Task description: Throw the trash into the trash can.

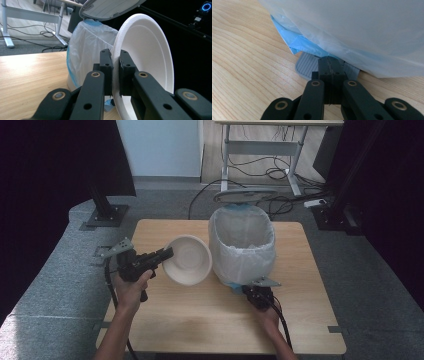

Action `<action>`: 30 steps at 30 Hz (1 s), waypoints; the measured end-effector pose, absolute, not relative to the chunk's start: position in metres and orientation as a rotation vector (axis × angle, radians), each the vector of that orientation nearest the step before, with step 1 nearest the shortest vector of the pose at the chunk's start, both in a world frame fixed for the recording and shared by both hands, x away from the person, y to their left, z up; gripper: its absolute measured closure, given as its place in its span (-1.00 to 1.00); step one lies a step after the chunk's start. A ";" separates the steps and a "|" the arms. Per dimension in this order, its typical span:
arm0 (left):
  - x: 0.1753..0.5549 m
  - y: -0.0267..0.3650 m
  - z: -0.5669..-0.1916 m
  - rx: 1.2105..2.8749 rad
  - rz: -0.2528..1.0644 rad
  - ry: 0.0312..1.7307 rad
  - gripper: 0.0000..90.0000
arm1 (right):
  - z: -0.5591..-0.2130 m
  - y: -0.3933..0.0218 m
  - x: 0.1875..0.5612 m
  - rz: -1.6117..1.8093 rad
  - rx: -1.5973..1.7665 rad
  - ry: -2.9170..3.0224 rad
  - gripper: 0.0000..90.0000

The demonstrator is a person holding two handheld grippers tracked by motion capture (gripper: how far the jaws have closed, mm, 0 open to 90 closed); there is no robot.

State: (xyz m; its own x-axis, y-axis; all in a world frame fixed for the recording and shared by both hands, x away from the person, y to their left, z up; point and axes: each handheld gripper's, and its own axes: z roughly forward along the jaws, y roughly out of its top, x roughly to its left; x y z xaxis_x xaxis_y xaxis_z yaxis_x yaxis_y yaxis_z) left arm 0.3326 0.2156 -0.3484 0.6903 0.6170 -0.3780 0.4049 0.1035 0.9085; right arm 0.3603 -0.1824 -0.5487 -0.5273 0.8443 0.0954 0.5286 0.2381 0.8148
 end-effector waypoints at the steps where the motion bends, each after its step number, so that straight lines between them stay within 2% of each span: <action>1: 0.333 0.215 -0.348 1.519 0.192 0.878 0.87 | -0.549 -0.182 0.360 1.193 1.265 2.153 0.99; 30: 0.347 0.192 -0.326 1.553 0.207 0.847 0.87 | -0.549 -0.182 0.360 1.193 1.265 2.152 0.99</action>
